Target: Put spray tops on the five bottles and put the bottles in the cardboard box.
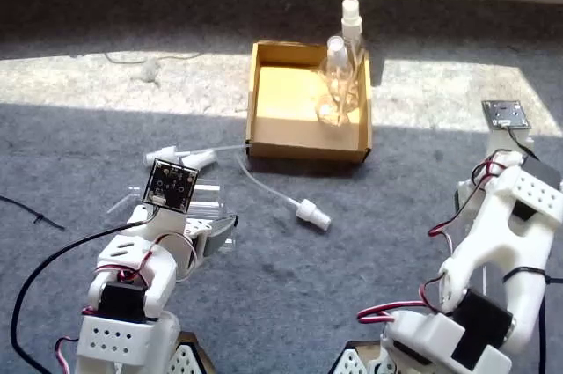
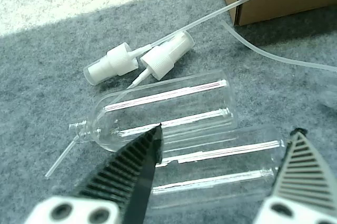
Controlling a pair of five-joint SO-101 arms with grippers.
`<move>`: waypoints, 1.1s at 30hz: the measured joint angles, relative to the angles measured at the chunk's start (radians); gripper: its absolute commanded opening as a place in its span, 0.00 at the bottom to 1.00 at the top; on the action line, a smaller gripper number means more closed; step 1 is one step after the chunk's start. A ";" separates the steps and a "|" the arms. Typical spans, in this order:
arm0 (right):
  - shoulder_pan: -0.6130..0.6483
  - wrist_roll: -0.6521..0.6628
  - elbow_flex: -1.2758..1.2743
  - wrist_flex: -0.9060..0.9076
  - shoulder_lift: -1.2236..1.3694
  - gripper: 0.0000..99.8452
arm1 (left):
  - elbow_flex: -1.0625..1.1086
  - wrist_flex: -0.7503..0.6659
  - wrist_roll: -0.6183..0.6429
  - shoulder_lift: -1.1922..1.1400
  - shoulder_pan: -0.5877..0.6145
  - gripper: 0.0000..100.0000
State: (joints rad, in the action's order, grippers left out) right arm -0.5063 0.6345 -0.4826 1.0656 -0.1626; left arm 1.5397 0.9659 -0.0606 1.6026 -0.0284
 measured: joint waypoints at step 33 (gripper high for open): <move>-0.008 0.012 0.037 0.238 0.164 0.20 | 0.000 0.000 0.000 0.000 0.000 0.34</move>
State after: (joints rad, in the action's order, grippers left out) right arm -0.5140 0.6467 -0.4457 1.3034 0.0015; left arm 1.5397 0.9659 -0.0606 1.6026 -0.0284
